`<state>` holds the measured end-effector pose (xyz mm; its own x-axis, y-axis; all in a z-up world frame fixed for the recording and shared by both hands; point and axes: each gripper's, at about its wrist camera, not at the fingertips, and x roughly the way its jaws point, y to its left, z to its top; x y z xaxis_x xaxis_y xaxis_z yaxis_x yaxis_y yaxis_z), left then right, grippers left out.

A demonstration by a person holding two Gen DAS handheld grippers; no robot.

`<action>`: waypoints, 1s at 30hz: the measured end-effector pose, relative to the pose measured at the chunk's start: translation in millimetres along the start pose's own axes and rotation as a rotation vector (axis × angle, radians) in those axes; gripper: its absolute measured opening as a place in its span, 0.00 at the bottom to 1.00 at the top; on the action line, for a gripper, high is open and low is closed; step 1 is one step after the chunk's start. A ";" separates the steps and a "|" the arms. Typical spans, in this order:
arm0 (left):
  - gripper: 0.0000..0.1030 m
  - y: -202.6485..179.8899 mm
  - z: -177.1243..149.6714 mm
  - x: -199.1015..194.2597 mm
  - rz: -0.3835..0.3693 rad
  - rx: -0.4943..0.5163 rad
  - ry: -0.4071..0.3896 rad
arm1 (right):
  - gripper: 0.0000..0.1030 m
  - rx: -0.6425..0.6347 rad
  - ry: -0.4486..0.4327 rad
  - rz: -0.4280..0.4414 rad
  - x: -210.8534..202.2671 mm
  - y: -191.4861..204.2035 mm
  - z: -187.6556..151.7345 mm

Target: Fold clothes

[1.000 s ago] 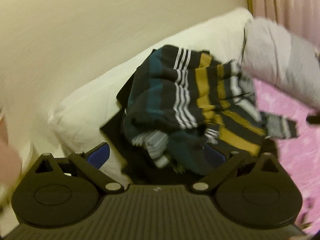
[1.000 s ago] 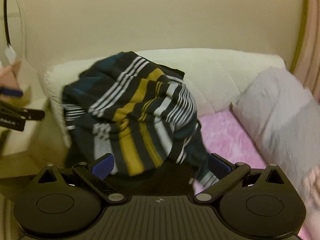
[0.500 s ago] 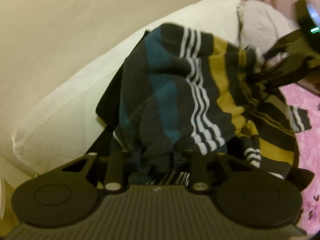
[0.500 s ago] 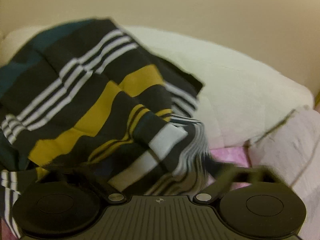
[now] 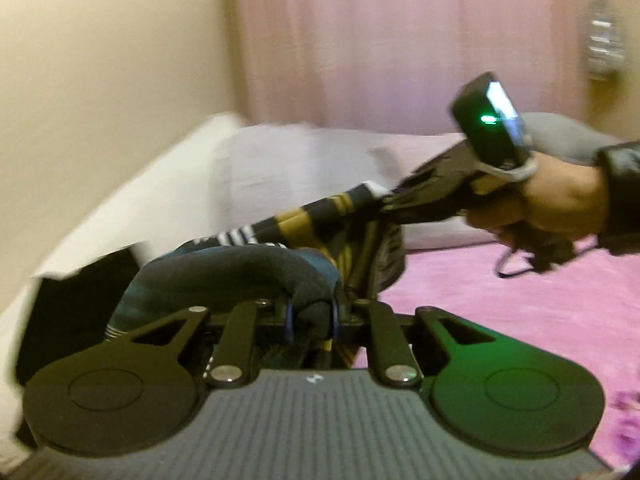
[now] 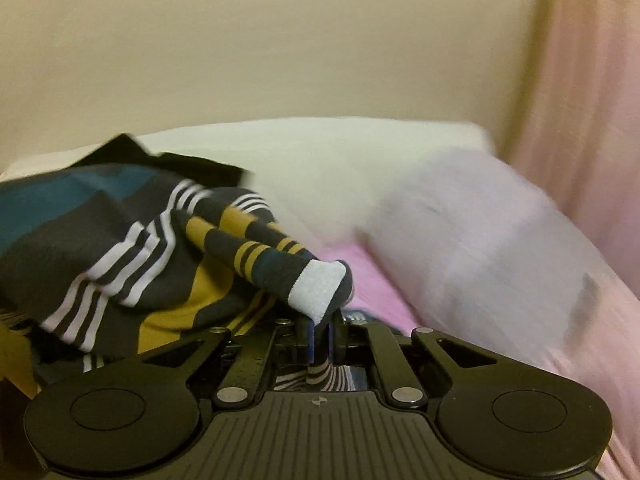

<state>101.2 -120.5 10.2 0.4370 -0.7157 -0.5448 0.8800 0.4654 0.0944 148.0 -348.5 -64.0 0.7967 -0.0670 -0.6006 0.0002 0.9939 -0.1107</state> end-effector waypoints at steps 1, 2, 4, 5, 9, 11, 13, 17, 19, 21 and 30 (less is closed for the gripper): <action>0.13 -28.8 3.1 -2.9 -0.049 0.018 -0.001 | 0.04 0.019 0.009 -0.033 -25.0 -18.2 -21.5; 0.13 -59.1 3.4 -4.2 -0.095 0.032 0.008 | 0.04 0.038 0.019 -0.066 -50.0 -36.4 -43.1; 0.12 -119.7 3.4 -6.1 -0.186 0.059 0.029 | 0.04 0.075 0.037 -0.131 -100.1 -72.8 -86.2; 0.12 -150.6 0.5 -3.3 -0.232 0.059 0.052 | 0.04 0.101 0.061 -0.170 -122.8 -86.4 -113.1; 0.12 -259.2 -17.2 16.0 -0.405 0.041 0.146 | 0.04 0.225 0.192 -0.307 -200.9 -131.6 -221.2; 0.12 -306.3 -29.7 30.0 -0.488 0.039 0.221 | 0.03 0.300 0.268 -0.351 -236.5 -147.0 -269.5; 0.12 -333.5 -49.8 33.4 -0.545 0.078 0.284 | 0.03 0.370 0.355 -0.384 -265.7 -158.2 -319.0; 0.13 -380.0 -81.1 42.0 -0.653 0.155 0.409 | 0.04 0.466 0.523 -0.390 -285.3 -140.1 -381.7; 0.17 -390.4 -85.2 47.7 -0.681 0.193 0.447 | 0.04 0.513 0.550 -0.400 -294.7 -136.6 -398.8; 0.20 -383.7 -85.2 55.2 -0.713 0.197 0.479 | 0.04 0.539 0.566 -0.415 -303.5 -129.2 -405.1; 0.61 -307.5 -78.9 85.3 -0.596 0.191 0.481 | 0.84 0.533 0.512 -0.428 -274.8 -117.5 -379.9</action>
<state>-146.8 -283.5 -131.1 -0.2087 -0.4922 -0.8451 0.9763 -0.0548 -0.2092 -300.6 -480.3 -186.8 0.2918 -0.3502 -0.8901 0.6258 0.7736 -0.0992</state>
